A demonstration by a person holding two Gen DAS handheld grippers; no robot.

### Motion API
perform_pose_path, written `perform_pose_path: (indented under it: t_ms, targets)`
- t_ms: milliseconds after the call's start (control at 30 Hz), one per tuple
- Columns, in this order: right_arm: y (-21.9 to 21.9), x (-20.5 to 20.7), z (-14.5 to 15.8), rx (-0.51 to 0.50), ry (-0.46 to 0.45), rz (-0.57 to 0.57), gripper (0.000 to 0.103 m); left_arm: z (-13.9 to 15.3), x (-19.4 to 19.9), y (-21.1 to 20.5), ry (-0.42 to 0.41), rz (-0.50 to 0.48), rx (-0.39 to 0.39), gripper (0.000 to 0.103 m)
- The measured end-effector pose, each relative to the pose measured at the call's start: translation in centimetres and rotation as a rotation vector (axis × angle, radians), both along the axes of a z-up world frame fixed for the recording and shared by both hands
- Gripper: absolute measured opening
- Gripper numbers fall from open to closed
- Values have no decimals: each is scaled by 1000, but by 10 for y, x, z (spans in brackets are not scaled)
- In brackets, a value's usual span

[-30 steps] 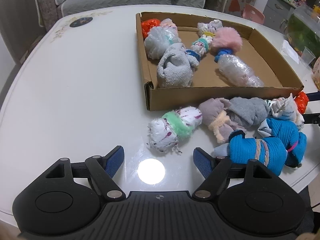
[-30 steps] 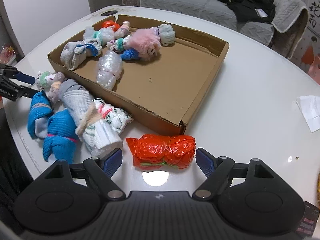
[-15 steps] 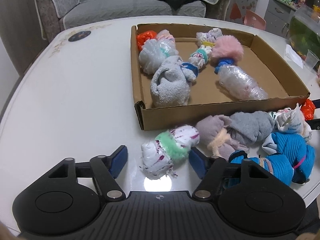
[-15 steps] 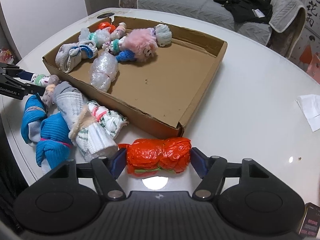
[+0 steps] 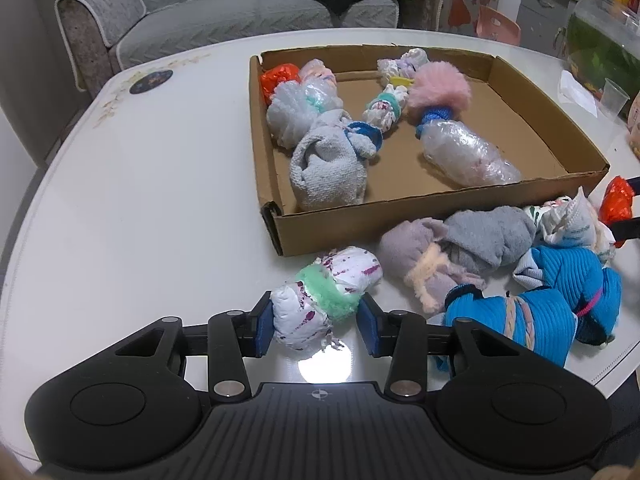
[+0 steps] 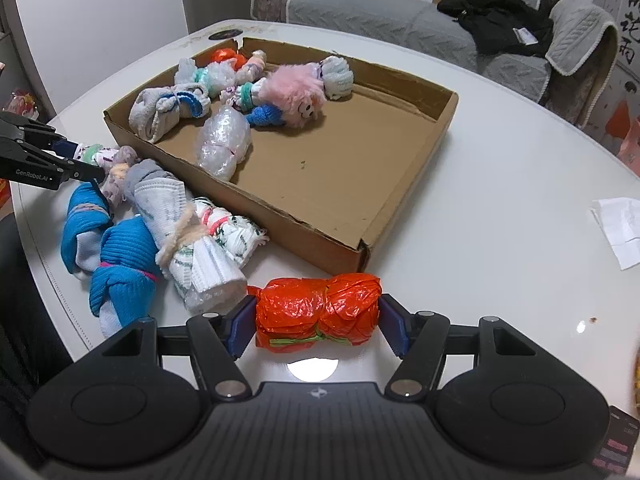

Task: Organize objects
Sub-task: 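Grasp the white-green sock bundle with left tool while right tool grasps the orange bag bundle, then carry the white-green bundle and orange bag bundle over the box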

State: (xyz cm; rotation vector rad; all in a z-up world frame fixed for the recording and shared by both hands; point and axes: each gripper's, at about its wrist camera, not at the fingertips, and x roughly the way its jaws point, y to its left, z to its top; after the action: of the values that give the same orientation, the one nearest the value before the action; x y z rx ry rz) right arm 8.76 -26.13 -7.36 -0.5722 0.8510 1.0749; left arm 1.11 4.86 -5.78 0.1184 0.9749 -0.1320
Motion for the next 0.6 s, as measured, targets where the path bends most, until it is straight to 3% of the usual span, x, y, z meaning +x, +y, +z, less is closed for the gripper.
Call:
perform_pose_path:
  t_ms: [367,600]
  targets:
    - [-16,15,30,13,-60,-7,60,40,-2,10,-12,-23,-21,49]
    - [3,34,67,49,-146,26,60,87,26,-21,-59,-107,-38,49]
